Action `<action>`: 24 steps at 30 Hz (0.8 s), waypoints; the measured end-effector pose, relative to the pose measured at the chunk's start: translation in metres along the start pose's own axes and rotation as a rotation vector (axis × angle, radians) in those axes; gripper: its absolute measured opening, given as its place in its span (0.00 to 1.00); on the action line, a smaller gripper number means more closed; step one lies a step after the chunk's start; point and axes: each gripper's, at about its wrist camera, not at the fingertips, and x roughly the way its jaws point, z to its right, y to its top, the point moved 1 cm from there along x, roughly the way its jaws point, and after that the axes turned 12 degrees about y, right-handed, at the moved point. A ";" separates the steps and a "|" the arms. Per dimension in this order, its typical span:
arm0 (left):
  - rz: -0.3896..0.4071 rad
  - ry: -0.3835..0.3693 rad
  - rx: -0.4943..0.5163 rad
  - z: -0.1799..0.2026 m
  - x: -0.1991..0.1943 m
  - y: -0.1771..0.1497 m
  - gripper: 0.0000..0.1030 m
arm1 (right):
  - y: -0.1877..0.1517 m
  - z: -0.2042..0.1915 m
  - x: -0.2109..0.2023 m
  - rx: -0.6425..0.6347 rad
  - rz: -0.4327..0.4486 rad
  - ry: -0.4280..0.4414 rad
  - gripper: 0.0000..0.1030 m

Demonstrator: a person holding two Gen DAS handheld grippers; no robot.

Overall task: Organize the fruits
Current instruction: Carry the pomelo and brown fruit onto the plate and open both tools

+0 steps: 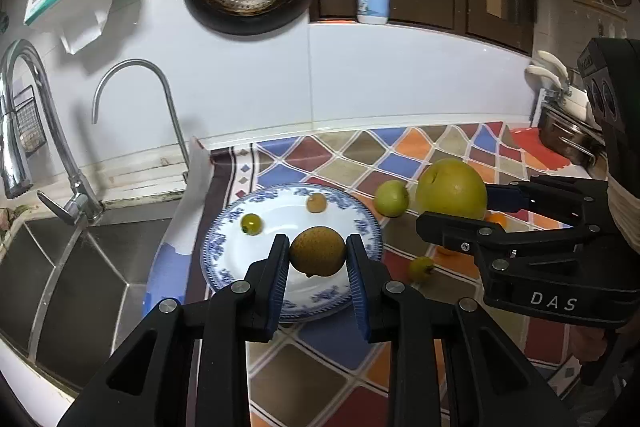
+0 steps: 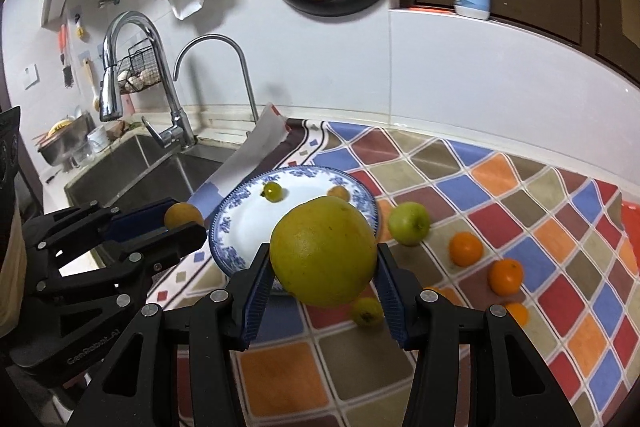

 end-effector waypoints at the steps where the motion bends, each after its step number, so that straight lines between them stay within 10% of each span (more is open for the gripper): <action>1: 0.000 0.002 0.000 -0.003 0.002 0.000 0.28 | 0.002 -0.001 0.004 -0.002 -0.003 0.001 0.49; 24: -0.085 0.049 -0.021 -0.038 0.088 0.006 0.28 | 0.035 0.008 0.094 -0.031 -0.097 0.003 0.49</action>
